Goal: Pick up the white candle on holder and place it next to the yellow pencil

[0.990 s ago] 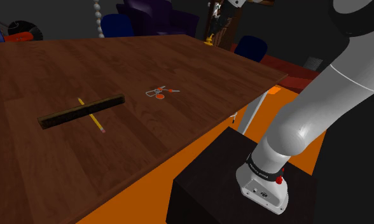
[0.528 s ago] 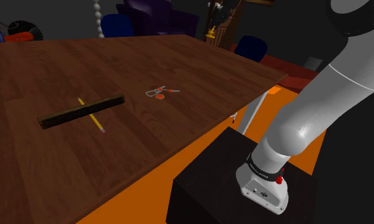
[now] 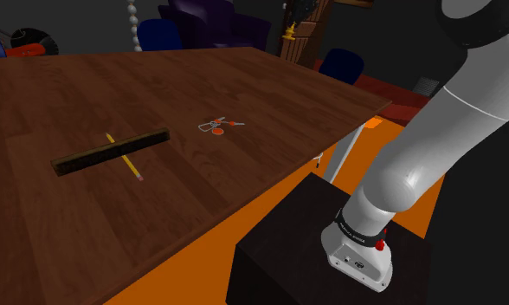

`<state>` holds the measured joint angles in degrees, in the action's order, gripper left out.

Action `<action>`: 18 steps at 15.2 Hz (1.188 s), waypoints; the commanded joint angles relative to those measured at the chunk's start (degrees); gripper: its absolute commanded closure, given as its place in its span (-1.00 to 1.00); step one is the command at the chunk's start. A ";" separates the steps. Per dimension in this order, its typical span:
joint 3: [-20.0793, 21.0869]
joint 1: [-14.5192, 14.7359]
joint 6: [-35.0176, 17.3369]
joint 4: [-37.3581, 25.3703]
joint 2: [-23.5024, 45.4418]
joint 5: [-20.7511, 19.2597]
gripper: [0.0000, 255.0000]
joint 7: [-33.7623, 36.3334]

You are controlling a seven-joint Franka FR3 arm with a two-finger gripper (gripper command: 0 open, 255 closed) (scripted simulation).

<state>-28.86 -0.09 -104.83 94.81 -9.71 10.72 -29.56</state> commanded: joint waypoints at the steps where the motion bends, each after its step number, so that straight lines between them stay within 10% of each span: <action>1: -0.30 -0.01 1.75 -2.45 0.87 0.40 1.00 -0.02; 6: -0.88 -0.07 5.85 -8.15 2.76 1.31 1.00 0.18; 18: 12.99 4.84 -4.12 8.56 -7.70 -6.58 1.00 18.50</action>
<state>-17.13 4.38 -108.28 102.22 -16.69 4.67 -12.84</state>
